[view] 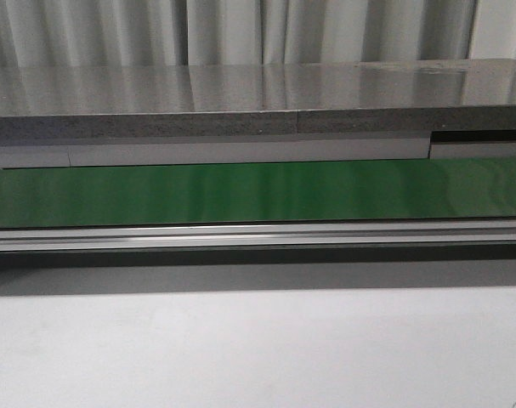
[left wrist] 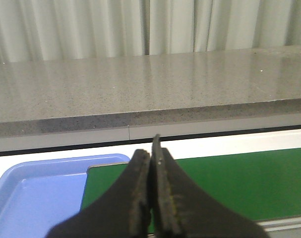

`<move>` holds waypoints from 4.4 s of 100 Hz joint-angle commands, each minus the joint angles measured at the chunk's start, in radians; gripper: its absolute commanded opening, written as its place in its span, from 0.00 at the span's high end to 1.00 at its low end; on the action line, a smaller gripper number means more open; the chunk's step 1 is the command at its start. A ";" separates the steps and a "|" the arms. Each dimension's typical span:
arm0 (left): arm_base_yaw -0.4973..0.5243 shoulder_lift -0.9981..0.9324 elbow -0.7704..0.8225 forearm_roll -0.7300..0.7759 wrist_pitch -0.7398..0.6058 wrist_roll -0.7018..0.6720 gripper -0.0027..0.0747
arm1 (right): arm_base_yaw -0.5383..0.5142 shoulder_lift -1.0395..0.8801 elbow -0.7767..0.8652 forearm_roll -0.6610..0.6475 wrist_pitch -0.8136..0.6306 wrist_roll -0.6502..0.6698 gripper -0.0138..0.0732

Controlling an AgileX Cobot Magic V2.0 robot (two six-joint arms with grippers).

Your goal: Move button from left to right

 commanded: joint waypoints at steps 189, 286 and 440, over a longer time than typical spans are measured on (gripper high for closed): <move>-0.010 0.011 -0.028 -0.004 -0.090 -0.001 0.99 | 0.513 -1.523 1.125 0.296 -0.900 0.046 0.22; -0.010 0.011 -0.028 -0.004 -0.090 -0.001 0.99 | 0.513 -1.583 1.136 0.296 -0.817 0.046 0.92; -0.010 0.011 -0.028 -0.004 -0.090 -0.001 0.99 | 0.516 -1.991 1.419 -0.075 -0.904 0.414 0.92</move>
